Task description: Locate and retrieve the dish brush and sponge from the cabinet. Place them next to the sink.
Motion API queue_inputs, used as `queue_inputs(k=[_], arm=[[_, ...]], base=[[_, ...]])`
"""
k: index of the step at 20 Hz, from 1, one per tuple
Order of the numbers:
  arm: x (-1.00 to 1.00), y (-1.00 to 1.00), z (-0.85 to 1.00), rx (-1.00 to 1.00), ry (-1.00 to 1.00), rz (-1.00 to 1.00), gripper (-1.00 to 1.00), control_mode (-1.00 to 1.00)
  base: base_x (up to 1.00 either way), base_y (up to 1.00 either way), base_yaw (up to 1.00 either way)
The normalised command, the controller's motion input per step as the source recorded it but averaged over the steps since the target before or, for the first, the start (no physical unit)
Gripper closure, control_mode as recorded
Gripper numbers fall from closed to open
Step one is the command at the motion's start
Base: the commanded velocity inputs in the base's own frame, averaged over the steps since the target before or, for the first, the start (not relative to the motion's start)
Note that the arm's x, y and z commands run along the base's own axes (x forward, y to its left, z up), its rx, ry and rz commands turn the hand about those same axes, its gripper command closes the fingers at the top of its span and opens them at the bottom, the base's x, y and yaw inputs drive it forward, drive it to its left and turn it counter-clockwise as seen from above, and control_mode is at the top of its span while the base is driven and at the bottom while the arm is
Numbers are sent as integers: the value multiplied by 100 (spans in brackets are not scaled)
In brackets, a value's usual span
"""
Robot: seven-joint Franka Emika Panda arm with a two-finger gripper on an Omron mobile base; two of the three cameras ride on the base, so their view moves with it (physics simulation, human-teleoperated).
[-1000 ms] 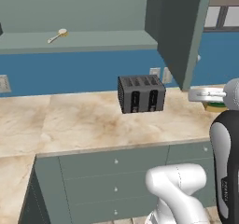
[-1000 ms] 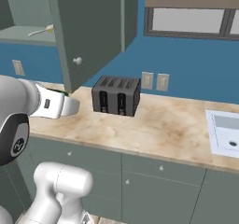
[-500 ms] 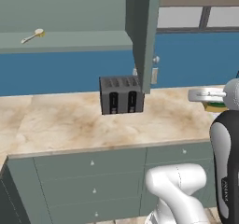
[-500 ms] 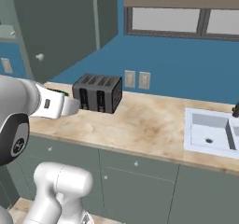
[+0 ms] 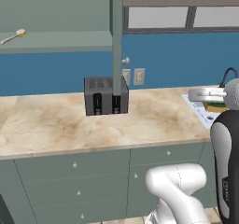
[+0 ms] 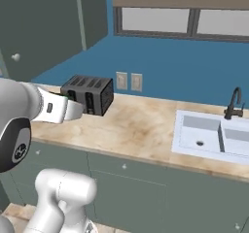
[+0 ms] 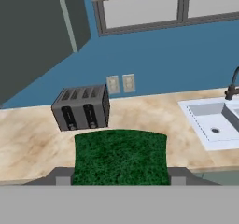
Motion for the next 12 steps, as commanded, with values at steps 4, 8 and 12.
queue_inputs(k=[4, 8, 12], arm=[[0, 0, 0, 0, 0, 0, 100, 100], [0, 0, 0, 0, 0, 0, 100, 100], [0, 0, 0, 0, 0, 0, 100, 100]], base=[[-1, -56, -10], [13, -62, -14], [12, -37, -11]])
